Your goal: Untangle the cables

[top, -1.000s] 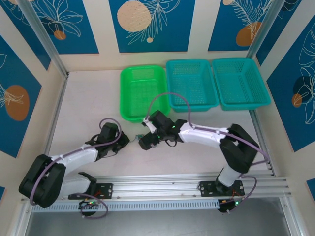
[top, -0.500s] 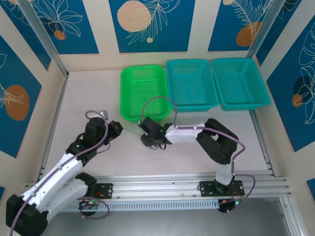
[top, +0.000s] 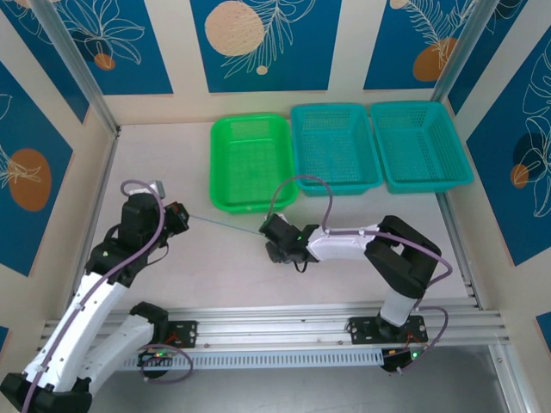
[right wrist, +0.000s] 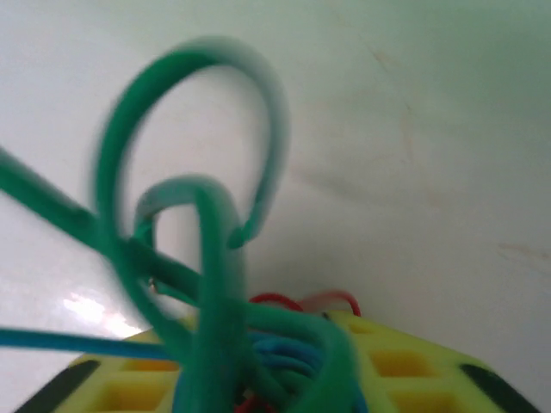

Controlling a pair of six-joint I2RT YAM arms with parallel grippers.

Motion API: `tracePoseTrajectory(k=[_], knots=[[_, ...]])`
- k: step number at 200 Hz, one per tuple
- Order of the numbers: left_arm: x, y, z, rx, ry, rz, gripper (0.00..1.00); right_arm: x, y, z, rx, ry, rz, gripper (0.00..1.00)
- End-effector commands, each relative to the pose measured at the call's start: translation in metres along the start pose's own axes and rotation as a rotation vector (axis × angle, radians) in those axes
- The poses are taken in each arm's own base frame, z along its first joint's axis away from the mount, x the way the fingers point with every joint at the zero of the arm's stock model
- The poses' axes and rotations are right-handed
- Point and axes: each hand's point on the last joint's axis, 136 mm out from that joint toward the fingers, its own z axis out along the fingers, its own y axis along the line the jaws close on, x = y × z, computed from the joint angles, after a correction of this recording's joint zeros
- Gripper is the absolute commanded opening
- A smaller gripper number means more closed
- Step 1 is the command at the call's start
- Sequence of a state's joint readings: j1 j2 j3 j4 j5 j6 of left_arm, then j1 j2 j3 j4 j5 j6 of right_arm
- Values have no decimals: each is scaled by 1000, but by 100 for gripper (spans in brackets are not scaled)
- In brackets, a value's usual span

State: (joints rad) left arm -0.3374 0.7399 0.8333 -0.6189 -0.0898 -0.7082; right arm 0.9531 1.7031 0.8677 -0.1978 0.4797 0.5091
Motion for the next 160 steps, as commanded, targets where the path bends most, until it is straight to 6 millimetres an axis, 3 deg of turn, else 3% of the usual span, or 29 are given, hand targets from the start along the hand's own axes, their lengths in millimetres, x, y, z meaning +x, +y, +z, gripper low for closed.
tracePoseTrajectory(k=[1,19,48,71,95,108,125,160], knots=[[-13,13,-4,-52,-51,5,0,44,-38,-2,123,143,4,13],[7,17,13,-21,10,5,0,32,-30,-16,63,95,-26,1],[60,-21,50,321,150,-16,0,5,-8,-50,-108,-48,-106,0],[90,-27,61,400,185,-2,2,-13,-3,-75,-199,-113,-115,0],[104,-38,57,447,166,112,22,-24,-5,-93,-269,-136,-103,0],[104,-41,53,463,152,166,37,-27,-6,-101,-301,-142,-105,0],[100,-51,43,506,116,254,49,-29,-12,-109,-301,-141,-104,0],[97,-87,13,647,25,488,57,-32,-21,-120,-296,-142,-70,0]])
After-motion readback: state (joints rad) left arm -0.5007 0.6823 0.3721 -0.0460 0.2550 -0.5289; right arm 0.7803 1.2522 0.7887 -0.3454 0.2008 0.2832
